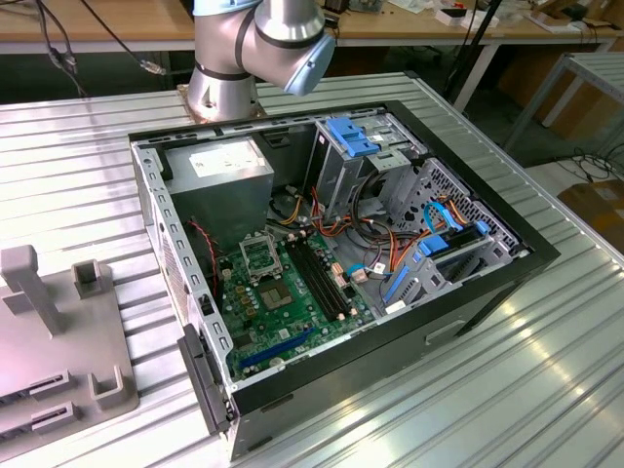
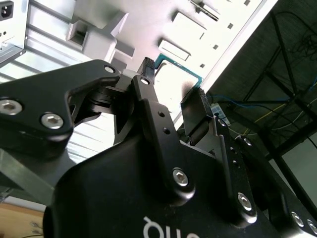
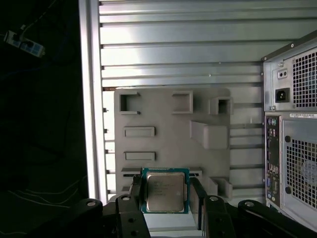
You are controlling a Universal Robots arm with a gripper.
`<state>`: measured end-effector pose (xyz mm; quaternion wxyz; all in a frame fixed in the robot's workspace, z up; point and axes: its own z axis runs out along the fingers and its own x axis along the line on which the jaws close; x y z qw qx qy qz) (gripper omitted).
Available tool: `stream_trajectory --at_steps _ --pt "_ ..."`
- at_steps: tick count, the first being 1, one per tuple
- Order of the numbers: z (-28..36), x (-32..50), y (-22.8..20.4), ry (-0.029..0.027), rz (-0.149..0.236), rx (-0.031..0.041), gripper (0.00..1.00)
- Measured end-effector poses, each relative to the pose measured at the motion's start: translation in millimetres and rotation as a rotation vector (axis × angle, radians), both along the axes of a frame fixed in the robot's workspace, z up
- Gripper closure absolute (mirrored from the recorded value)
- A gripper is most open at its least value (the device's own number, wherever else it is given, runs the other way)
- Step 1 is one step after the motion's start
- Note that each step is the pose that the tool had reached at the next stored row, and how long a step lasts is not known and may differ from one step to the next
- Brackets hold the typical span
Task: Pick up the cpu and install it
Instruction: 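Pick up the cpu and move it towards the insertion slot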
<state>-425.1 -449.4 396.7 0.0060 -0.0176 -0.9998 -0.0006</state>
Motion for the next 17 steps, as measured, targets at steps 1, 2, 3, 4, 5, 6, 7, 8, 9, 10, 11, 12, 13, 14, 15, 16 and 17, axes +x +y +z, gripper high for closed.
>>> stream_trajectory --at_steps 1,2,3,4,5,6,7,8,9,10,11,12,13,14,15,16,17 --pt "0.0 0.4 0.0 0.0 0.0 0.0 0.53" --pt "0.0 1.2 0.0 0.0 0.0 0.0 0.53" --pt "0.0 2.0 0.0 0.0 0.0 0.0 0.53" --pt "0.0 2.4 0.0 0.0 0.0 0.0 0.53" --pt "0.0 2.8 0.0 0.0 0.0 0.0 0.53" --pt "0.0 3.6 0.0 0.0 0.0 0.0001 0.53" --pt "0.0 4.3 0.0 0.0 0.0 0.0 0.53" --pt "0.0 5.2 0.0 0.0 0.0 0.0001 0.53" --pt "0.0 6.1 0.0 0.0 0.0 0.0 0.53" --pt "0.0 6.9 0.0 0.0 0.0 0.0 0.53" --pt "0.0 7.5 0.0 0.0 0.0 0.0 0.53" --pt "0.0 8.3 0.0 0.0 0.0 0.0001 0.53" --pt "-0.1 9.0 0.0 -0.0001 0.0 0.0001 0.53" --pt "0.0 9.8 0.0 0.0001 0.0 0.0 0.53" --pt "0.0 10.5 0.0 0.0 0.0 0.0 0.53" --pt "0.0 11.3 0.0 0.0001 0.0 0.0 0.53" --pt "0.0 12.0 0.0 0.0 0.0 0.0001 0.53"
